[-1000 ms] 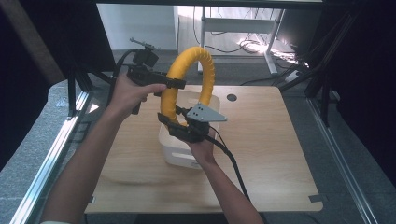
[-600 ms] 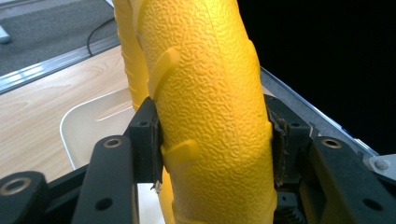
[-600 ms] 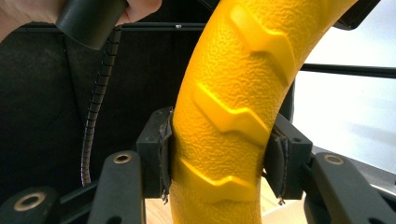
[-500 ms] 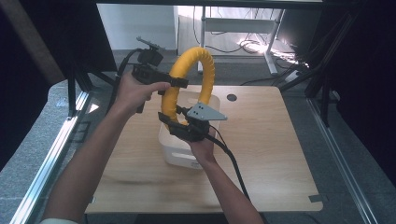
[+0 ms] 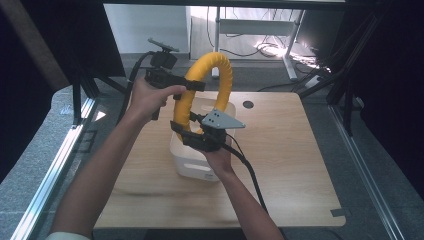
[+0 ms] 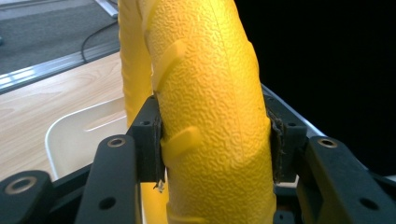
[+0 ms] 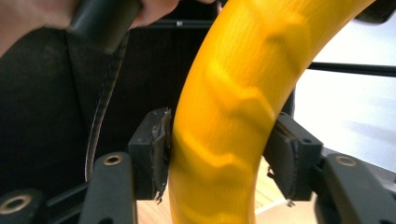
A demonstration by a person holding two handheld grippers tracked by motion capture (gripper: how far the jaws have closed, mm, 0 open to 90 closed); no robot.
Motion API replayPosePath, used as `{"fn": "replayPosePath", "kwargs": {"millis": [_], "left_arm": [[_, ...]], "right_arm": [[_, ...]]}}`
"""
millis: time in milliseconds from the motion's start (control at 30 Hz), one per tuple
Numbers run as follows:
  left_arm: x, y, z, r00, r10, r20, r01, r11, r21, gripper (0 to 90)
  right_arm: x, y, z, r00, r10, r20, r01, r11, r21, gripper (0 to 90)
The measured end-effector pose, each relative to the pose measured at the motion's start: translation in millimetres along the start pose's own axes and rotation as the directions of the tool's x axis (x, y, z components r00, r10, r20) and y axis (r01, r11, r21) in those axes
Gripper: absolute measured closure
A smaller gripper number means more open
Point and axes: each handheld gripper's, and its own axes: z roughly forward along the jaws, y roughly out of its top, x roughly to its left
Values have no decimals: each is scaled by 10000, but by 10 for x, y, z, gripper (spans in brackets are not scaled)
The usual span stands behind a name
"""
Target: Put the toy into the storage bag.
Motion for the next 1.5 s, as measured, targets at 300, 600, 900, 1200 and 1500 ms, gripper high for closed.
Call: {"fn": "replayPosePath", "kwargs": {"millis": [300, 600, 900, 1200, 1500], "left_arm": [[-17, 45, 71, 10000, 1, -63, -1, 10000, -1, 495], [-66, 96, 78, 9997, 228, -117, -227, 9996, 139, 495], [-74, 105, 84, 9995, 290, -146, -286, 9993, 227, 495], [-70, 91, 88, 9988, 413, -253, -403, 9984, 389, 495], [-54, 26, 135, 9989, 472, -61, -466, 9966, 678, 495]], "right_arm": [[40, -13, -269, 9995, -279, -176, 289, 9980, 569, 354], [122, -117, -692, 9983, -477, -321, 509, 9931, 1058, 343], [52, -390, -1121, 9990, 127, -436, -58, 9877, 1559, 337], [-128, -691, -1455, 9970, 751, 187, -772, 9812, 1766, 336], [-227, -811, -1608, 9925, 1082, 568, -1164, 9785, 1700, 336]]}}
